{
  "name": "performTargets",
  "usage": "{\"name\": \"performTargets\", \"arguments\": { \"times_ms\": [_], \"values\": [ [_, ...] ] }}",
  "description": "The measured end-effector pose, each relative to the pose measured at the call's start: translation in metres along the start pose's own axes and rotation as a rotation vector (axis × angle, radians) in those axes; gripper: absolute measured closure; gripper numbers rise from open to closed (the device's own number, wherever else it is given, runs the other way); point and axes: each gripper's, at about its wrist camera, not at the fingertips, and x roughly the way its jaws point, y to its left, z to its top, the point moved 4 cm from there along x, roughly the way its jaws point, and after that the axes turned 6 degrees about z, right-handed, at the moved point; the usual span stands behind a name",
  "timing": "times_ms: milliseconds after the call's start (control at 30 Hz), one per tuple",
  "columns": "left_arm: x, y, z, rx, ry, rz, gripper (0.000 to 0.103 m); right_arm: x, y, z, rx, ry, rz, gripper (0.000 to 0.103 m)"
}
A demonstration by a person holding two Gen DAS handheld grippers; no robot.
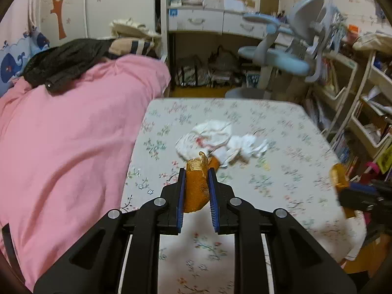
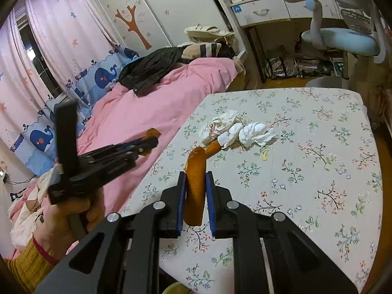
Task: Collect trash
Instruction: 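Carry both held snack sticks down toward the yellow bin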
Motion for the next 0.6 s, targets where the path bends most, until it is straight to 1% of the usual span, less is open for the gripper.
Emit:
{"name": "performTargets", "arguments": {
  "times_ms": [100,267,400,600],
  "values": [
    [-0.016,-0.001,0.0,-0.023,-0.027,0.007,0.086,-0.01,0.007,-0.002,-0.023,-0.034,-0.016,0.086],
    [-0.04,0.001,-0.011,-0.061,-0.05,0.01,0.086,-0.026,0.018,-0.008,-0.037,-0.106,-0.008,0.086],
    [-0.059,-0.006,-0.025,-0.058,-0.069,0.013,0.086,-0.03,0.024,-0.018,-0.027,-0.118,0.001,0.086],
    [-0.078,-0.014,-0.049,-0.047,-0.071,0.008,0.086,-0.036,0.029,-0.04,-0.009,-0.11,0.003,0.086]
  ]
}}
